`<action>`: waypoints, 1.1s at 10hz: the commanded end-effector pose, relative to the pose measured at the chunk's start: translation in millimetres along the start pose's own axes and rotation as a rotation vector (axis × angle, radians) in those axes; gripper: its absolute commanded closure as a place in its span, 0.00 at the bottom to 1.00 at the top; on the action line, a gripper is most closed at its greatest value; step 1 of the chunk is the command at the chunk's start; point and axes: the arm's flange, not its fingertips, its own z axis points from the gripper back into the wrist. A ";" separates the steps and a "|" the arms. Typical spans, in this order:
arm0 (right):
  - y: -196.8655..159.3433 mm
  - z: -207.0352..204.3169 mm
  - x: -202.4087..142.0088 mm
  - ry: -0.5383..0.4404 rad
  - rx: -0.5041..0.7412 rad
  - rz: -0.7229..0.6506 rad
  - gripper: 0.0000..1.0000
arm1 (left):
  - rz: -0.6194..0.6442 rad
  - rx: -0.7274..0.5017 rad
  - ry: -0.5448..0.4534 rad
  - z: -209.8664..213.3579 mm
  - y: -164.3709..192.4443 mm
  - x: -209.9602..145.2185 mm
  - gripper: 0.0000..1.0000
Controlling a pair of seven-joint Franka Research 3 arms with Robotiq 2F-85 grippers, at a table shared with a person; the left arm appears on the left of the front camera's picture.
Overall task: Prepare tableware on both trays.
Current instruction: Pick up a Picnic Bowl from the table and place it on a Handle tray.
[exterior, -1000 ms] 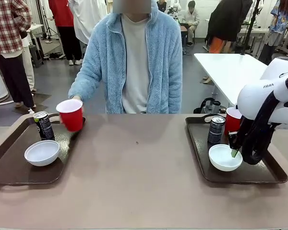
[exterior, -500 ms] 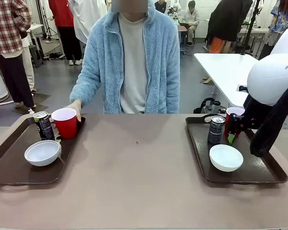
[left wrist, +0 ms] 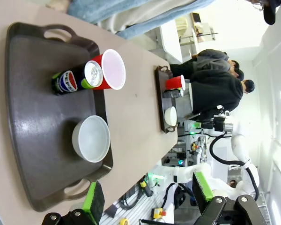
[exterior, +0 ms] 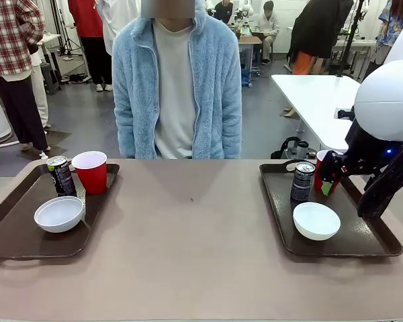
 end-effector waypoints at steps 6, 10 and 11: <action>-0.4 -5.5 5.0 -0.004 0.011 -0.007 0.00 | -0.004 -0.002 -0.004 1.8 -1.5 -0.7 0.00; -103.8 43.2 25.2 0.012 0.496 -0.302 0.00 | -0.004 -0.002 -0.004 1.8 -1.5 -0.7 0.00; -132.9 44.8 26.6 0.039 0.597 -0.369 0.00 | -0.004 -0.002 -0.004 1.8 -1.5 -0.7 0.00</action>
